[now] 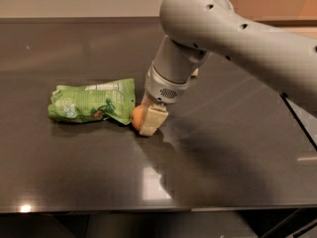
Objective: Move orange near green rice chip bag
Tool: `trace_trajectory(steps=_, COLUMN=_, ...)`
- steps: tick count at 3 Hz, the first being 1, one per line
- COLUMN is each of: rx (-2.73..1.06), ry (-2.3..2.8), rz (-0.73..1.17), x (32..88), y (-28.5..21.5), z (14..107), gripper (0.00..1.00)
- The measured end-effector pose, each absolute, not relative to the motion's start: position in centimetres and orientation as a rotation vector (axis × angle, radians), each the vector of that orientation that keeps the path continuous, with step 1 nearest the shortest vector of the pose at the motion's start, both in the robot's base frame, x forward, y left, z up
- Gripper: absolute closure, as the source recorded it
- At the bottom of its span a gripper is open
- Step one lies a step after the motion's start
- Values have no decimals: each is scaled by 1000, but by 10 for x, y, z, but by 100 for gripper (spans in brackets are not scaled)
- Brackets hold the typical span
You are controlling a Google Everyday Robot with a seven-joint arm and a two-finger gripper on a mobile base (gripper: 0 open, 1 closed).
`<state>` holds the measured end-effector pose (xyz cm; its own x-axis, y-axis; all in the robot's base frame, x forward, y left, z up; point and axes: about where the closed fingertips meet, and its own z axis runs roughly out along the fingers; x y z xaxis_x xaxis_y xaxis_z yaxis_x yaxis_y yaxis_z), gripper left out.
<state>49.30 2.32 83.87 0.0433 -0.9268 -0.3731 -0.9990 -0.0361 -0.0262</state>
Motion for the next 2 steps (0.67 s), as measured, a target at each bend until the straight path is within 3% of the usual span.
trace_trajectory(steps=1, rx=-2048, ry=1961, rz=369, x=492, y=24, z=839, gripper=0)
trace_trajectory(steps=2, rx=-2048, ry=1961, rz=369, x=492, y=24, z=839, gripper=0)
